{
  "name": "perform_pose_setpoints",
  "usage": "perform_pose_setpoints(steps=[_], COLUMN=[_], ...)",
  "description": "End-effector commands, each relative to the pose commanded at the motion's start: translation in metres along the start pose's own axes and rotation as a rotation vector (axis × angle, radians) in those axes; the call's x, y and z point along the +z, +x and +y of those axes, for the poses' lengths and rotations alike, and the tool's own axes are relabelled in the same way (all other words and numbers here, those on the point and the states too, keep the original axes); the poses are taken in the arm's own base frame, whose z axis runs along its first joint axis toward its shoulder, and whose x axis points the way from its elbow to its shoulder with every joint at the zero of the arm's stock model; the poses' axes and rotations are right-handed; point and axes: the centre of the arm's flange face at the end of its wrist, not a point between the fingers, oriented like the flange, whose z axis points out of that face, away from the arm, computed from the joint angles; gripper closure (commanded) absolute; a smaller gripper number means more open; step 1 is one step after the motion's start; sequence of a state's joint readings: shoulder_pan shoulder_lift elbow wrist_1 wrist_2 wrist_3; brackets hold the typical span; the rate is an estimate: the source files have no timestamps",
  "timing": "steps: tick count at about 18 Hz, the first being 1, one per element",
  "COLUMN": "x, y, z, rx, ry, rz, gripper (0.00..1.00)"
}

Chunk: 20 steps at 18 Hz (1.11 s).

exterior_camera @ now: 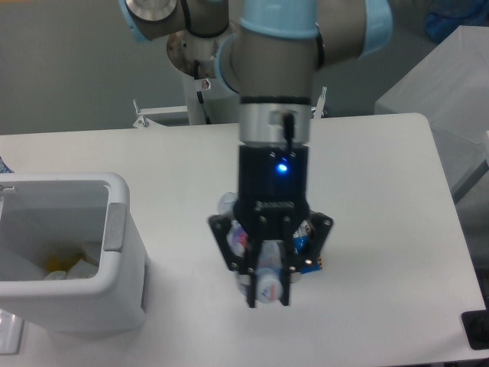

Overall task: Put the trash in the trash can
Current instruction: 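Carry the bottle over the white trash bin and release it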

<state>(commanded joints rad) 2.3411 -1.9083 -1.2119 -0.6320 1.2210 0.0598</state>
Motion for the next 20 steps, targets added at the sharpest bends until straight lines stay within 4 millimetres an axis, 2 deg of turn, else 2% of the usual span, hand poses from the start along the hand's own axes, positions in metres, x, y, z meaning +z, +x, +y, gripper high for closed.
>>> perform_pose_setpoints(steps=[2,4,8,9,13,20], x=[-0.005,-0.014,-0.015,-0.018,-0.015,0.021], y=[0.039,0.060,0.128,0.138,0.170,0.202], z=[-0.005,-0.015,-0.007,-0.006,0.009,0.048], rx=[0.036,0.051,0.067,0.061,0.064,0.079], ry=[0.014,0.039,0.028,0.027,-0.002,-0.090], rz=[0.042,0.065,0.147,0.159,0.200,0.243], gripper=[0.63,0.63,0.62,0.62,0.61,0.60])
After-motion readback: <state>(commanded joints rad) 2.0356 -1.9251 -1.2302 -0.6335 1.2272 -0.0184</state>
